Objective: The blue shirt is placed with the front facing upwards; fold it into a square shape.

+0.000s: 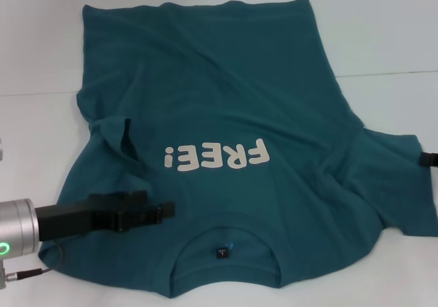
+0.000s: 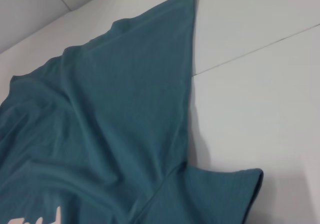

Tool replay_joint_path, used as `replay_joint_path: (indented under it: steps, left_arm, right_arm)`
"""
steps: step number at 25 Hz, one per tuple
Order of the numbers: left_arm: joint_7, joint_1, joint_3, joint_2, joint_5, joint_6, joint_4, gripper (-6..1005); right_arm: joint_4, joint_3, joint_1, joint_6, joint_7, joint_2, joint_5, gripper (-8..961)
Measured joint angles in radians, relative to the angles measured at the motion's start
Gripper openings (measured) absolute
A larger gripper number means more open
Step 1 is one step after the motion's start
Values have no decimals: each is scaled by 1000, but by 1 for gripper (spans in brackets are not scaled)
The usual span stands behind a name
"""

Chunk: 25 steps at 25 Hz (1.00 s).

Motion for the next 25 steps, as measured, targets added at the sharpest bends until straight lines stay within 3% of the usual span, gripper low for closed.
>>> replay_joint_path:
  steps: [25]
  left_arm:
    - [-11,-2,0,1,-4,0,-25,885]
  right_arm:
    - [-69,4,43,-11,5,-30,-8,6]
